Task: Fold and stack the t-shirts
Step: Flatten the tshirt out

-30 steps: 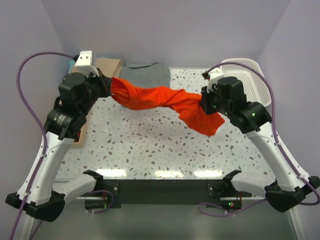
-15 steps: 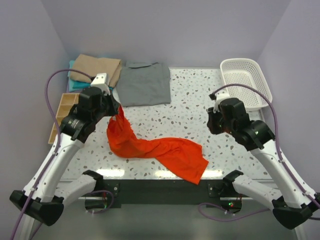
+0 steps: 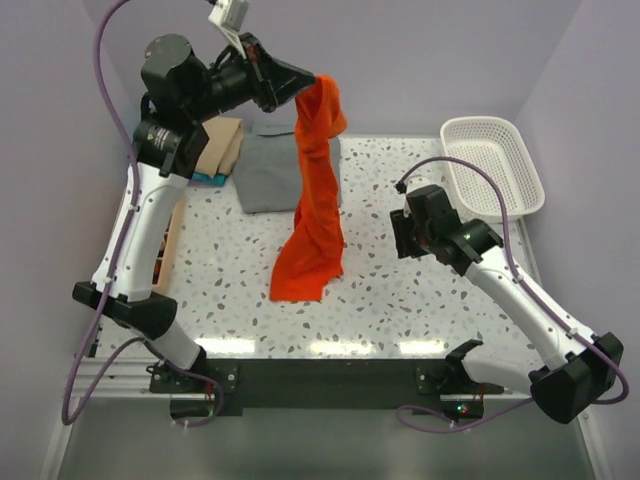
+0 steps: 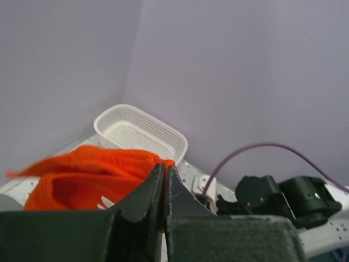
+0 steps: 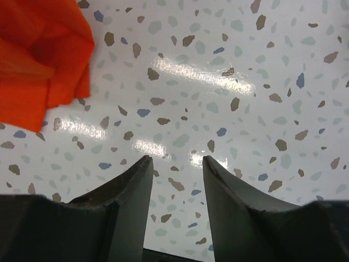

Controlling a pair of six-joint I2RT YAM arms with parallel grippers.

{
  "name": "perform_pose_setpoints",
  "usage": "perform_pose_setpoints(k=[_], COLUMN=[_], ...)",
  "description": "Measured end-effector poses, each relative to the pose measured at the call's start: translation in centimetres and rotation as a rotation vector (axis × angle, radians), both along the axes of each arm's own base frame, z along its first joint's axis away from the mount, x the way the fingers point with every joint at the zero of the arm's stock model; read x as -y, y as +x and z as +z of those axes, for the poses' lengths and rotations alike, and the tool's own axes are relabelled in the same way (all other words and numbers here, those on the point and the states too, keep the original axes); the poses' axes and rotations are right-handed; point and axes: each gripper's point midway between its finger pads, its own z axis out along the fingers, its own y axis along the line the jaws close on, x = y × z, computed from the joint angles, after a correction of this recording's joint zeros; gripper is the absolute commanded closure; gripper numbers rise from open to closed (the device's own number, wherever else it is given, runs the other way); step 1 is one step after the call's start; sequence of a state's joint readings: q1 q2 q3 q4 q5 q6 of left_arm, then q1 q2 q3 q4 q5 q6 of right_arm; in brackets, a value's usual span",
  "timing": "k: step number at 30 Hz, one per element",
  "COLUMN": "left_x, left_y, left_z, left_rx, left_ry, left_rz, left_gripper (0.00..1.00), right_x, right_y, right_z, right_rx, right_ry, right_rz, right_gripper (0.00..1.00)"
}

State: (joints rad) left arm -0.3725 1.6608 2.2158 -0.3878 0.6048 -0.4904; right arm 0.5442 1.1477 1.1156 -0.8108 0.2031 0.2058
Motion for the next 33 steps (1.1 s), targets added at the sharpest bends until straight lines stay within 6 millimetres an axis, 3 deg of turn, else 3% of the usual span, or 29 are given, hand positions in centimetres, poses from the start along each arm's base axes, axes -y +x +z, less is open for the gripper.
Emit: perform_pose_setpoints(k=[2, 4, 5, 7, 11, 14, 17, 23, 28, 33], left_x=[0.3, -0.5, -1.5, -3.6, -9.8, -13.9, -16.8, -20.5, -21.3, -21.2], left_y=[-1.5, -2.1, -2.2, -2.0, -2.4, -2.6, -2.1, -1.1, -0.2, 0.6], left_z=[-1.1, -4.3, -6.9, -10.7, -19.5, -23.3, -25.0, -25.4, -26.2, -27.5], left_rx=[-0.011, -0.072, -0.125, -0.194, -0.345, -0.402, -0.419, -0.402, -0.415, -0.441], left_ry=[0.008, 0.041, 0.070, 0.119, 0.261, 0.348, 0.409, 0.481, 0.510, 0.538], left_rz=[-0.067, -0.050, -0.007, 0.111, 0.442, 0.642, 0.794, 0.998, 1.045, 1.044], left_gripper=[1.00, 1.00, 1.00, 1.00, 1.00, 1.00, 1.00, 1.00, 1.00, 1.00], right_x=[0.1, 0.0, -0.1, -0.4, -1.8, -3.1, -4.5, -7.9, -11.6, -15.8], right_y=[0.3, 0.5, 0.7, 1.0, 1.9, 2.5, 3.2, 4.2, 6.1, 9.3], right_z=[0.0, -0.3, -0.6, -1.3, -3.3, -5.3, -7.0, -11.5, -14.4, -14.9], right_rx=[0.015, 0.015, 0.014, -0.001, -0.049, -0.100, -0.137, -0.250, -0.324, -0.321], right_ry=[-0.003, -0.002, -0.002, -0.008, 0.002, 0.023, 0.048, 0.115, 0.196, 0.299], right_rz=[-0.012, -0.013, -0.012, -0.010, 0.016, 0.039, 0.059, 0.126, 0.182, 0.258], right_gripper=[0.53, 0.53, 0.52, 0.53, 0.53, 0.53, 0.52, 0.47, 0.46, 0.44])
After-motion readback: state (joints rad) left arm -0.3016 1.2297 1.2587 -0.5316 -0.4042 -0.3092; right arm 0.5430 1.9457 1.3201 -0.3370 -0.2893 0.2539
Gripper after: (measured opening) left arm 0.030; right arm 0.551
